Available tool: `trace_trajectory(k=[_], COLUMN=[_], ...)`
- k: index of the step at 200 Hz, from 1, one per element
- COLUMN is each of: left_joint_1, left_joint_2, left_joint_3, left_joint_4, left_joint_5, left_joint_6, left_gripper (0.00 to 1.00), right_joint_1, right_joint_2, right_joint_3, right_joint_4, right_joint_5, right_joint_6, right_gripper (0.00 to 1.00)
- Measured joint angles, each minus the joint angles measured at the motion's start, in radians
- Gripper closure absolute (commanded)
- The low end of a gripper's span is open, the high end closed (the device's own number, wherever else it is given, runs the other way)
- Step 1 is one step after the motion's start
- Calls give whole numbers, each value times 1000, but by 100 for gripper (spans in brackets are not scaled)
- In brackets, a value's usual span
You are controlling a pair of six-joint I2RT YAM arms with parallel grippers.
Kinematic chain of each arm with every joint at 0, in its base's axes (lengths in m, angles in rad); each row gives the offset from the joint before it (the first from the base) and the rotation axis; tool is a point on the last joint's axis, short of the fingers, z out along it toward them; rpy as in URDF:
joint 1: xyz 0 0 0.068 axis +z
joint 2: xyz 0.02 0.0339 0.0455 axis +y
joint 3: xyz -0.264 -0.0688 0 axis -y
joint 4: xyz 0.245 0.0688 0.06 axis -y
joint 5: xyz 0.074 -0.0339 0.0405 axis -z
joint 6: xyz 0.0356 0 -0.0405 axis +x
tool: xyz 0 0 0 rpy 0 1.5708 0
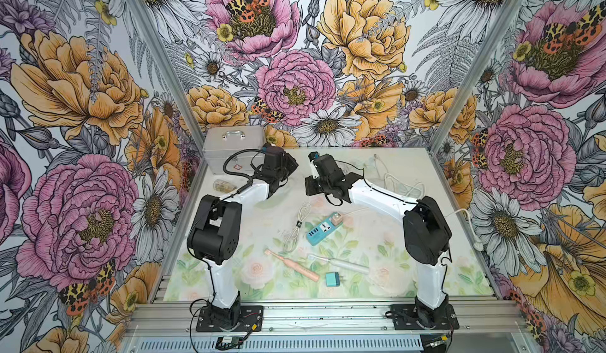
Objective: Charge the electric toothbrush
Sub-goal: Pick up the charging cable from the center of the board.
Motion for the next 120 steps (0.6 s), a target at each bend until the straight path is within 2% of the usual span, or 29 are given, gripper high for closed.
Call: trace_trajectory(k=[18,39,65,84,120], left_joint_1=[9,19,32,37,36], left_joint_2=[1,1,-4,-28,-109], left_joint_3=[0,15,47,50,59], left_joint_4=[7,13,24,34,33], left_joint_5=[13,53,140,232,431], left_joint_6=[24,82,195,301,501], left_gripper=[100,100,100,100,100], right_joint_1=[0,-4,-24,-60,-204], right_joint_2=[6,4,-27,-101,-262], right_joint_3=[13,20,19,9,6], right_joint_4=[0,3,-3,-7,46], right_joint_5=[-15,-37,-91,-165,-393], right_joint_6=[-5,-11,-21,-12,71], right_gripper=[100,79,66,63,56])
